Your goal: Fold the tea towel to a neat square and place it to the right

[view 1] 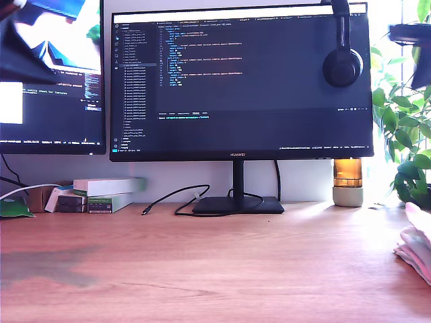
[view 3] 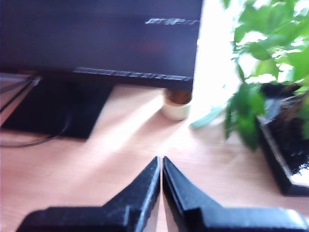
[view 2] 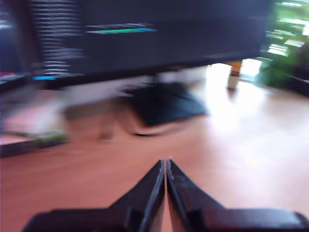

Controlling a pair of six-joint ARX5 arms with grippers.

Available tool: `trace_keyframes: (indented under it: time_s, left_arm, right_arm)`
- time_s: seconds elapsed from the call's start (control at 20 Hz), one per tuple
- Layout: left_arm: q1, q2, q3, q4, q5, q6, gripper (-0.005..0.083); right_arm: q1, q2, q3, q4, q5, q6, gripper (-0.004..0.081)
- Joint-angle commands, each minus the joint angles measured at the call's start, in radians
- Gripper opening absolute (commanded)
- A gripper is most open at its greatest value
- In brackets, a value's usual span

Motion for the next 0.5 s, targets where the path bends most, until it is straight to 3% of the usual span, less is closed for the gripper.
trace_keyframes:
  time_s: [0.0, 0.2, 0.45]
  left_arm:
    - [0.053, 0.002, -0.012, 0.027, 0.004, 0.011, -0.0019]
    - [0.158, 0.0, -0.04, 0.066, 0.011, 0.012, -0.0019]
    - [0.232, 0.0, -0.137, 0.157, 0.014, 0.023, -0.0019]
  right_arm:
    - [-0.006, 0.002, -0.056, 0.068, -0.024, 0.0, -0.0013]
    - [-0.014, 0.002, -0.116, 0.213, -0.024, -0.002, -0.0013]
    - [-0.014, 0.002, -0.196, 0.356, -0.04, -0.011, -0.0013]
